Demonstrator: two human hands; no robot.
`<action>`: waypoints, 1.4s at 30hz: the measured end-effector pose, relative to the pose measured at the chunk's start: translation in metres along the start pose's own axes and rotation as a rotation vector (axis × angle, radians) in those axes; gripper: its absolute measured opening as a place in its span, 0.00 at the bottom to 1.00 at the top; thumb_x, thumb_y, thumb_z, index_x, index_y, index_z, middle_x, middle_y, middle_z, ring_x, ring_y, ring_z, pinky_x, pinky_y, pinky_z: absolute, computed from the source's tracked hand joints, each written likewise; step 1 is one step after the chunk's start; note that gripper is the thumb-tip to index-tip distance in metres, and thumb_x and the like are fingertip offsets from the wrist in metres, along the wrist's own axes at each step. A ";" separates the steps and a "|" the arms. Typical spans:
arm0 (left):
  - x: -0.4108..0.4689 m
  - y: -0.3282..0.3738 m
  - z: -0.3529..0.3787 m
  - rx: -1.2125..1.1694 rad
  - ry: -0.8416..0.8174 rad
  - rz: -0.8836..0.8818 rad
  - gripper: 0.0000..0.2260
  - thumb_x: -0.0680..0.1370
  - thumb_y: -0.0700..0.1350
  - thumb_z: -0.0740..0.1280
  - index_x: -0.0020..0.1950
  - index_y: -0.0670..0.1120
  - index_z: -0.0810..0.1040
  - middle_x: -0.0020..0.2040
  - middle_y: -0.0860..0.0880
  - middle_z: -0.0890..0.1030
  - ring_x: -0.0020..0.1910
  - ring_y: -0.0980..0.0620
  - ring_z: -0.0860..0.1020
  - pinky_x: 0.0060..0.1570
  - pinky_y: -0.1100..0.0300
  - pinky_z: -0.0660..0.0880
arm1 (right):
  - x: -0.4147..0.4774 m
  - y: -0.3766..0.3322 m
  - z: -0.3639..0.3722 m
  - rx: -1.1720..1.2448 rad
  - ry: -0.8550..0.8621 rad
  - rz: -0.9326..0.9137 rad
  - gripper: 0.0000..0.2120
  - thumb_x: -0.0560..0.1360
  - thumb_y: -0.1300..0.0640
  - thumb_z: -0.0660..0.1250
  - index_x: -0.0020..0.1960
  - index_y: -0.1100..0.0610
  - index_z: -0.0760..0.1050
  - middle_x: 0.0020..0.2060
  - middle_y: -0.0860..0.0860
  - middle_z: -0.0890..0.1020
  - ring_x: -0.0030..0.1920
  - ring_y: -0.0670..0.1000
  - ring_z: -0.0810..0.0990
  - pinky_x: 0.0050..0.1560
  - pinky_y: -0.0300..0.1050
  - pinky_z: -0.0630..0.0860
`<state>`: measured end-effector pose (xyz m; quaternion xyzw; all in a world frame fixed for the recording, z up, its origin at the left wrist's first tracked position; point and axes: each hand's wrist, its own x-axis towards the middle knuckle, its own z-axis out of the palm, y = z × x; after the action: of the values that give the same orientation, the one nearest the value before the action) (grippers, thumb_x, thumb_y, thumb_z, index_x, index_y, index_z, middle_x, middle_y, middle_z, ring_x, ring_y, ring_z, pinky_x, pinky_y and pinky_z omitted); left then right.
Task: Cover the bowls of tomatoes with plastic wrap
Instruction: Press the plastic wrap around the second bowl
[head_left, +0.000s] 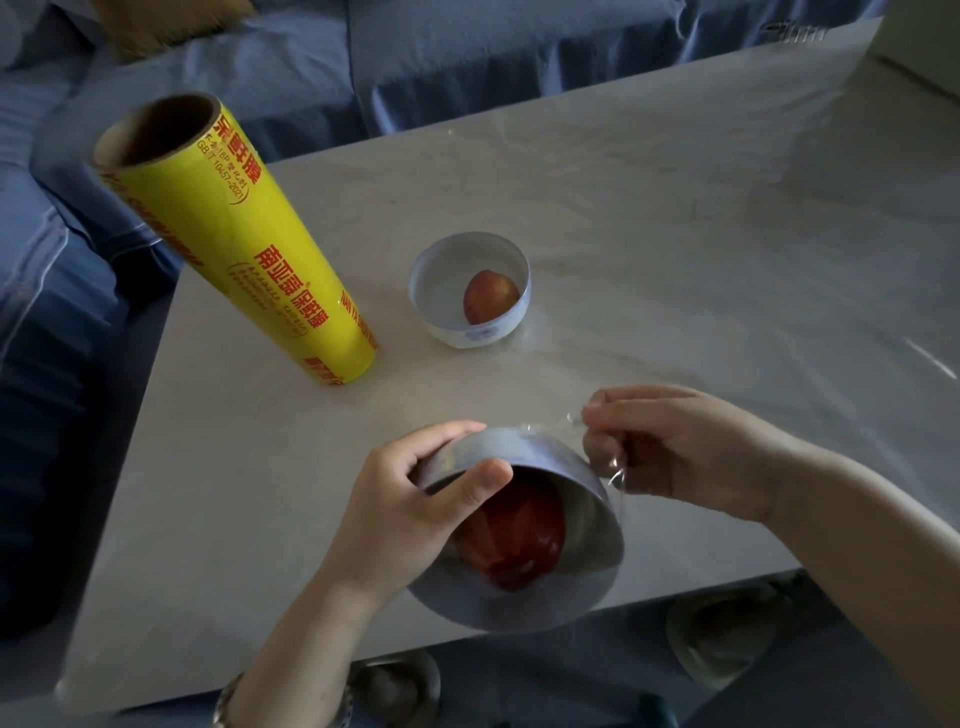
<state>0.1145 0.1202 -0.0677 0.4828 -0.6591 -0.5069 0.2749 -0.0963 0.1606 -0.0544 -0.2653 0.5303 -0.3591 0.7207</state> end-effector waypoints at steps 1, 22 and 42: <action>0.000 -0.001 0.000 0.012 -0.006 -0.005 0.30 0.52 0.77 0.66 0.43 0.58 0.81 0.44 0.64 0.83 0.46 0.66 0.80 0.42 0.76 0.72 | 0.000 -0.002 -0.001 -0.107 -0.019 0.048 0.12 0.75 0.57 0.63 0.33 0.56 0.71 0.25 0.48 0.74 0.27 0.45 0.71 0.33 0.37 0.69; -0.004 0.001 0.001 -0.054 -0.210 -0.008 0.31 0.53 0.73 0.70 0.47 0.54 0.82 0.46 0.59 0.84 0.47 0.61 0.82 0.42 0.72 0.74 | 0.007 0.024 0.020 0.308 -0.042 -0.281 0.12 0.59 0.52 0.71 0.30 0.62 0.80 0.34 0.53 0.85 0.33 0.48 0.83 0.34 0.38 0.78; -0.012 -0.006 0.004 -0.026 -0.072 0.085 0.26 0.55 0.74 0.69 0.44 0.59 0.80 0.45 0.67 0.83 0.48 0.67 0.80 0.46 0.76 0.72 | 0.012 0.015 0.032 -0.232 0.357 -0.072 0.11 0.64 0.51 0.76 0.31 0.58 0.82 0.25 0.49 0.80 0.26 0.43 0.75 0.27 0.33 0.72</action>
<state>0.1180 0.1323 -0.0732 0.4321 -0.6818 -0.5203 0.2788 -0.0602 0.1604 -0.0629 -0.2975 0.6776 -0.3622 0.5667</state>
